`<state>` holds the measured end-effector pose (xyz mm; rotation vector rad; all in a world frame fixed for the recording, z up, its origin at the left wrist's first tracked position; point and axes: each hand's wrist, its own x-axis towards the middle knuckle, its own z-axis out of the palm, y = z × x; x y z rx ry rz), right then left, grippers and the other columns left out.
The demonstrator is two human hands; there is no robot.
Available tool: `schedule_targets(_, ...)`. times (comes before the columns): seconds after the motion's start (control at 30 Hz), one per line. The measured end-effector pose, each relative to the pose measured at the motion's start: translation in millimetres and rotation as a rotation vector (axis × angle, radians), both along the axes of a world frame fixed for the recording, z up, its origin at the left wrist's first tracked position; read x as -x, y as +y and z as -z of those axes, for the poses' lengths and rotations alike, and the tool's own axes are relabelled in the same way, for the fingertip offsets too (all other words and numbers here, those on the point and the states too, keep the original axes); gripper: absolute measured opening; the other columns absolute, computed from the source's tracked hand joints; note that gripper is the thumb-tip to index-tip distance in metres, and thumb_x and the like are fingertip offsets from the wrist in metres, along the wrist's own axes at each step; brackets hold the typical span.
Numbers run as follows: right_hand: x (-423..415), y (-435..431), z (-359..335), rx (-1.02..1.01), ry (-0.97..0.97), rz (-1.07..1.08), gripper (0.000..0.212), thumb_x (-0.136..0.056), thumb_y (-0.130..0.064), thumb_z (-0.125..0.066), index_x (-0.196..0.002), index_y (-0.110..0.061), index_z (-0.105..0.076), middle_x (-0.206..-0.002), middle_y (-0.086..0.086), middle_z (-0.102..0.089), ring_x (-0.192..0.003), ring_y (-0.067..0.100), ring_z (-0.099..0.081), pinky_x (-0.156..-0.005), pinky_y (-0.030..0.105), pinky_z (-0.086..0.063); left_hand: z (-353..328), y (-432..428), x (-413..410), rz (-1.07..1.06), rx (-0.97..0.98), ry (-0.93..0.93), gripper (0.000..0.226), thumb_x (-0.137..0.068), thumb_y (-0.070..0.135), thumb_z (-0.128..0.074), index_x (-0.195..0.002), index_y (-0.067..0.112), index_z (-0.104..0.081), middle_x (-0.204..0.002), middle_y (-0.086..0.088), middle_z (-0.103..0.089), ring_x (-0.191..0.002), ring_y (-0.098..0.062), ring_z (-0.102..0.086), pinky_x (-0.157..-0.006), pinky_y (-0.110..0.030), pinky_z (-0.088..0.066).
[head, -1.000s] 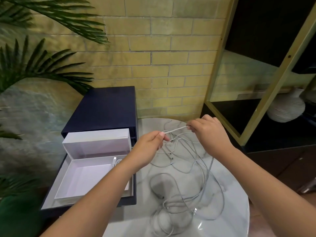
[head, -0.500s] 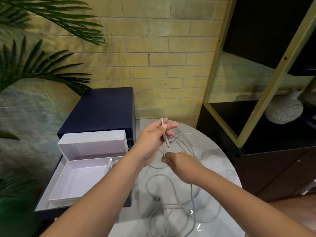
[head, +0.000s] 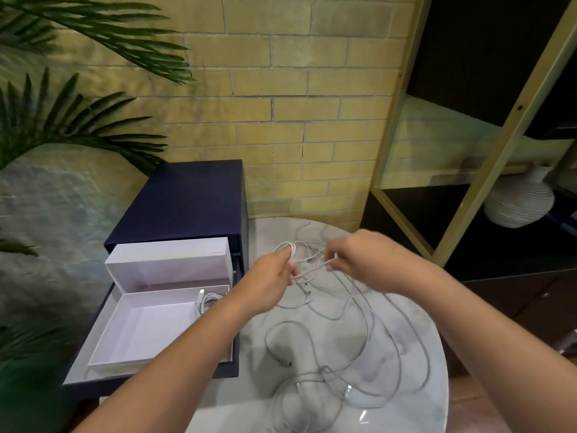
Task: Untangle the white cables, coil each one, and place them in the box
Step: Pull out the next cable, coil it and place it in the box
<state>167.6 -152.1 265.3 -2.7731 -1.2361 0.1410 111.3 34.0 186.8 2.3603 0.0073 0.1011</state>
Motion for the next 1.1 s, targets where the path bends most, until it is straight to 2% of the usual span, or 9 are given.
schedule_targets(0.13, -22.1, -9.0, -3.1, -0.135, -0.200, 0.000, 0.017, -0.094, -0.038, -0.052, -0.092, -0.026, -0.064, -0.079, -0.013, -0.057, -0.081, 0.014, -0.055, -0.069, 0.037, -0.050, -3.4, 1.6, 13.2, 0.041, -0.002, 0.015, 0.036, -0.102, 0.038, -0.034, -0.104, 0.010, -0.056, -0.080, 0.001, -0.062, -0.083, -0.015, -0.059, -0.080, -0.030, -0.046)
schedule_targets(0.27, -39.8, -7.4, 12.9, -0.273, -0.396, -0.065, 0.018, -0.093, -0.032, -0.055, -0.092, -0.021, -0.069, -0.086, -0.007, -0.058, -0.077, 0.017, -0.046, -0.062, 0.030, -0.039, -7.8, -2.9, 21.0, 0.085, 0.001, -0.008, 0.040, -0.100, 0.045, -0.036, -0.099, 0.011, -0.057, -0.091, -0.007, -0.065, -0.084, -0.019, -0.059, -0.081, -0.040, -0.047)
schedule_targets(0.37, -44.6, -4.8, 21.3, -0.340, -0.418, -0.034, 0.021, -0.093, -0.033, -0.056, -0.095, -0.018, -0.071, -0.085, -0.003, -0.060, -0.076, 0.021, -0.049, -0.063, 0.029, -0.035, -17.3, -7.5, 26.0, 0.071, 0.050, -0.025, 0.032, -0.103, 0.035, -0.035, -0.114, 0.019, -0.061, -0.082, 0.016, -0.059, -0.077, 0.007, -0.054, -0.074, -0.014, -0.044)
schedule_targets(0.53, -41.8, 5.7, 32.6, -0.440, -0.155, 0.071, 0.029, -0.096, -0.037, -0.048, -0.100, -0.018, -0.069, -0.091, -0.003, -0.064, -0.086, 0.018, -0.056, -0.073, 0.037, -0.047, -28.3, -14.7, 26.4, 0.044, 0.260, -0.111, 0.032, -0.103, 0.033, -0.036, -0.113, 0.023, -0.064, -0.065, 0.015, -0.049, -0.065, 0.003, -0.046, -0.069, -0.014, -0.040)
schedule_targets(0.63, -34.0, 16.6, 44.6, -0.503, 0.139, 0.150, 0.035, -0.097, -0.040, -0.045, -0.088, -0.017, -0.069, -0.079, 0.004, -0.065, -0.073, 0.021, -0.057, -0.071, 0.045, -0.049, -34.8, -21.9, 21.9, 0.035, 0.470, -0.103, 0.035, -0.104, 0.029, -0.034, -0.101, 0.016, -0.066, -0.063, 0.008, -0.044, -0.067, -0.004, -0.047, -0.073, -0.019, -0.045)
schedule_targets(0.73, -20.7, 27.7, 55.7, -0.577, 0.340, 0.181, 0.037, -0.098, -0.040, -0.041, -0.076, -0.020, -0.063, -0.067, 0.010, -0.056, -0.060, 0.027, -0.048, -0.062, 0.040, -0.043, -38.1, -27.5, 15.3, -0.004, 0.748, -0.080, 0.033, -0.105, 0.023, -0.031, -0.113, 0.012, -0.062, -0.058, 0.014, -0.043, -0.060, -0.003, -0.046, -0.076, -0.023, -0.045)
schedule_targets(0.83, -8.3, 34.1, 64.2, -0.571, 0.429, 0.176, 0.036, -0.101, -0.030, -0.039, -0.071, -0.023, -0.058, -0.061, -0.004, -0.050, -0.057, 0.015, -0.047, -0.063, 0.034, -0.040, -37.2, -27.4, 9.1, -0.030, 0.978, -0.074, 0.031, -0.105, 0.019, -0.030, -0.117, 0.011, -0.057, -0.058, 0.008, -0.044, -0.064, -0.012, -0.043, -0.071, -0.028, -0.040)
schedule_targets(0.97, 8.5, 40.8, 76.8, -0.474, 0.513, 0.162, 0.025, -0.102, -0.025, -0.039, -0.094, -0.019, -0.062, -0.062, -0.008, -0.046, -0.056, 0.010, -0.043, -0.061, 0.030, -0.040, -36.0, -23.3, 0.1, -0.096, 1.069, -0.061, 0.030, -0.104, 0.015, -0.028, -0.121, 0.011, -0.053, -0.061, 0.006, -0.047, -0.063, -0.012, -0.045, -0.072, -0.032, -0.037)
schedule_targets(1.1, 23.4, 39.7, 78.6, -0.346, 0.609, 0.142, 0.030, -0.102, -0.029, -0.039, -0.115, -0.012, -0.059, -0.070, -0.003, -0.048, -0.069, 0.016, -0.049, -0.063, 0.031, -0.046, -26.4, -18.7, -10.8, -0.161, 0.989, -0.111, 0.033, -0.104, 0.008, -0.030, -0.135, 0.008, -0.043, -0.067, 0.006, -0.050, -0.065, -0.008, -0.047, -0.093, -0.036, -0.042)
